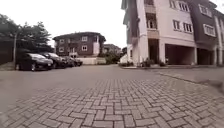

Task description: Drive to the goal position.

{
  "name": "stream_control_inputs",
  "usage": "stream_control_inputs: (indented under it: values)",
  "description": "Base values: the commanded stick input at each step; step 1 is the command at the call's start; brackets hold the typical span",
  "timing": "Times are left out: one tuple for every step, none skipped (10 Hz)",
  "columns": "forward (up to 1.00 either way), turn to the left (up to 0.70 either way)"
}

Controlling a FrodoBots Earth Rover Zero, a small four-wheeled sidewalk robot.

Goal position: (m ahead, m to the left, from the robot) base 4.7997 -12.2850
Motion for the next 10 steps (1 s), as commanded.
stream_control_inputs:
  values:
    - [0.7,-0.35]
    - [0.7,-0.35]
    - [0.7,-0.35]
    - [0.7,-0.35]
    - [0.7,-0.34]
    - [0.7,-0.24]
    - [0.7,0.0]
    - [0.7,0.0]
    - [0.7,0.0]
    - [0.7,0.0]
